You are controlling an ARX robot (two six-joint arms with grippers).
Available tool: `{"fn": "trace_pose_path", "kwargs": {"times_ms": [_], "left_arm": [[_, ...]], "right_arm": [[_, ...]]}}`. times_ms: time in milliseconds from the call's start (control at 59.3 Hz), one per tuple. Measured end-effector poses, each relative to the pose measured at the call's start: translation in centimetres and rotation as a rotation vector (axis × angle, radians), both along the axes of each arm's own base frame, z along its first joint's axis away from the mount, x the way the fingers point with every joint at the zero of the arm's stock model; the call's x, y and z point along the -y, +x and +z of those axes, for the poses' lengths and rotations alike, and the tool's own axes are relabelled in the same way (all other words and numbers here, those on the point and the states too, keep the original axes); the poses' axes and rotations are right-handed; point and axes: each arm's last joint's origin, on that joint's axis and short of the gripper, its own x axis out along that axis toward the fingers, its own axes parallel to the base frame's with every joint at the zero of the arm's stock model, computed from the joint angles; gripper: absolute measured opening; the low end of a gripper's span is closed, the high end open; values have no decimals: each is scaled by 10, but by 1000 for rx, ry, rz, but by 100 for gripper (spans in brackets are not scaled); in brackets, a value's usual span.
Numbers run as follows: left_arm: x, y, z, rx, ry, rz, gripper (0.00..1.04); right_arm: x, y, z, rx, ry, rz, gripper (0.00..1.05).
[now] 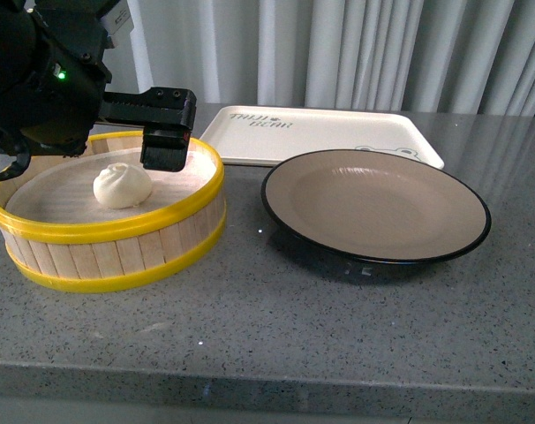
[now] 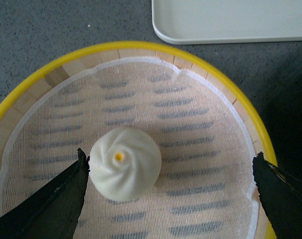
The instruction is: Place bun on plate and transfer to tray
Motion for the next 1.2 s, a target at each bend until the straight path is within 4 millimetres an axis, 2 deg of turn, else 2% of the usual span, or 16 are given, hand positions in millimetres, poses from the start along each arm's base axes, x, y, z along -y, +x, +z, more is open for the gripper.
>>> {"fn": "trace_pose_path", "kwargs": {"times_ms": [169, 388, 607, 810, 1198], "left_arm": [[4, 11, 2, 10, 2, 15, 98], [5, 18, -5, -9, 41, 34, 98], [-4, 23, -11, -44, 72, 84, 98], [-10, 24, -13, -60, 80, 107, 98], [-5, 26, -22, -106, 42, 89, 98]], "right_arm": [[0, 0, 0, 0, 0, 0, 96], [0, 0, 0, 0, 0, 0, 96], [0, 0, 0, 0, 0, 0, 96], [0, 0, 0, 0, 0, 0, 96], [0, 0, 0, 0, 0, 0, 96]]}}
